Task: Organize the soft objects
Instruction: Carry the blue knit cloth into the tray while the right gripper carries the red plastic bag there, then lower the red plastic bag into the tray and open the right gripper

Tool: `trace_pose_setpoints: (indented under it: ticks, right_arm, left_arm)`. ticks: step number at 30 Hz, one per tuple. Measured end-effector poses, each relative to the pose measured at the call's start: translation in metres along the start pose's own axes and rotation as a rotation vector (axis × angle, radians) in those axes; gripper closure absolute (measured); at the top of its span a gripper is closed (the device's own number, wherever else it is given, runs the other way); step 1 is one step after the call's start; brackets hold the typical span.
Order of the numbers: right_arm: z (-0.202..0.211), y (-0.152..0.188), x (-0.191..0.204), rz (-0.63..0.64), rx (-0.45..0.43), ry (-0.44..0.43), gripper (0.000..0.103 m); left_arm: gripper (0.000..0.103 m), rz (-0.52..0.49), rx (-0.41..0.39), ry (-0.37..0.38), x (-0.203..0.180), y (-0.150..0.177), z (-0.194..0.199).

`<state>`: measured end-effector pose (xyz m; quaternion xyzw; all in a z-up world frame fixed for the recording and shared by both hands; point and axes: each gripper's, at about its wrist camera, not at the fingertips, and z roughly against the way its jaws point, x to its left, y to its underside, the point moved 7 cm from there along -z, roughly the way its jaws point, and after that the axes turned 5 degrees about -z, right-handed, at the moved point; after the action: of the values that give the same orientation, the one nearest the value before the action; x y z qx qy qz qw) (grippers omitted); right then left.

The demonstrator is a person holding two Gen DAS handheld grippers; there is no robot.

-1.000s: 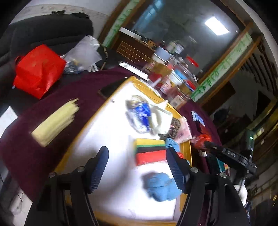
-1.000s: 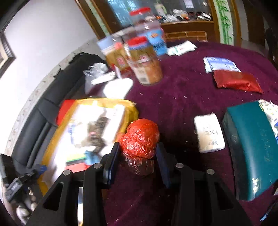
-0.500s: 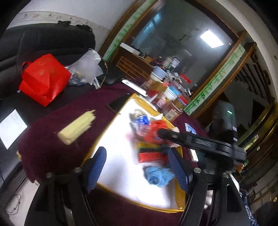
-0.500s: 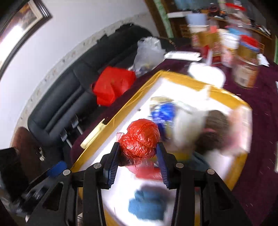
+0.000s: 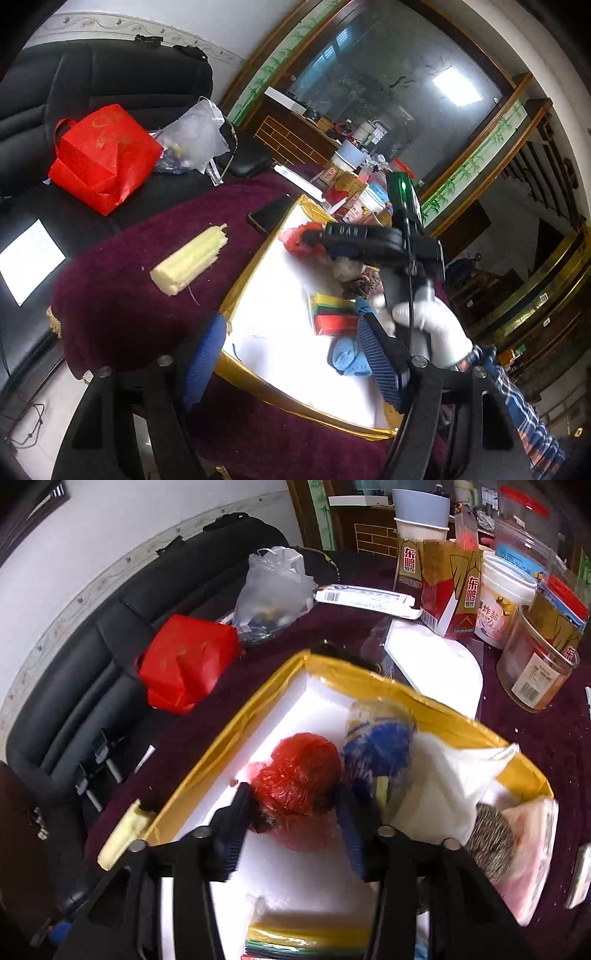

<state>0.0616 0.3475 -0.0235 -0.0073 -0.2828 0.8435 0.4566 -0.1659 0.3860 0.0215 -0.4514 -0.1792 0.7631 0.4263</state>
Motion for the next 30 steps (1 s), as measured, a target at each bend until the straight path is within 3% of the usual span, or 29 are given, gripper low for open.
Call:
trace_pose_setpoints:
  ticks: [3, 9, 14, 16, 20, 21, 25, 30]
  right_arm:
    - [0.027, 0.001, -0.003, -0.035, -0.048, -0.071, 0.03]
    - [0.084, 0.033, -0.028, -0.064, -0.096, -0.136, 0.027]
    - [0.099, 0.1, -0.047, 0.024, 0.034, -0.106, 0.027]
    - [0.101, 0.127, -0.038, 0.115, 0.086, -0.078, 0.029]
    - [0.083, 0.154, -0.023, 0.216, 0.158, -0.017, 0.064]
    - [0.074, 0.156, -0.022, 0.229, 0.173, 0.003, 0.068]
    - [0.038, 0.143, -0.021, 0.196, 0.179, 0.034, 0.068]
    - [0.011, 0.097, -0.009, 0.141, 0.125, 0.008, 0.068]
  left_arm:
    - [0.025, -0.006, 0.005, 0.006, -0.002, 0.002, -0.001]
    - [0.023, 0.001, 0.017, 0.012, -0.005, 0.006, -0.006]
    - [0.023, -0.02, 0.038, 0.021, -0.016, 0.012, -0.013]
    - [0.023, -0.025, 0.043, 0.018, -0.018, 0.014, -0.015]
    - [0.023, -0.012, 0.059, 0.021, -0.021, 0.019, -0.022]
    - [0.023, -0.013, 0.064, 0.024, -0.023, 0.021, -0.023]
    - [0.023, -0.04, 0.066, 0.021, -0.03, 0.023, -0.018]
    - [0.023, -0.034, 0.057, -0.005, -0.027, 0.02, -0.012]
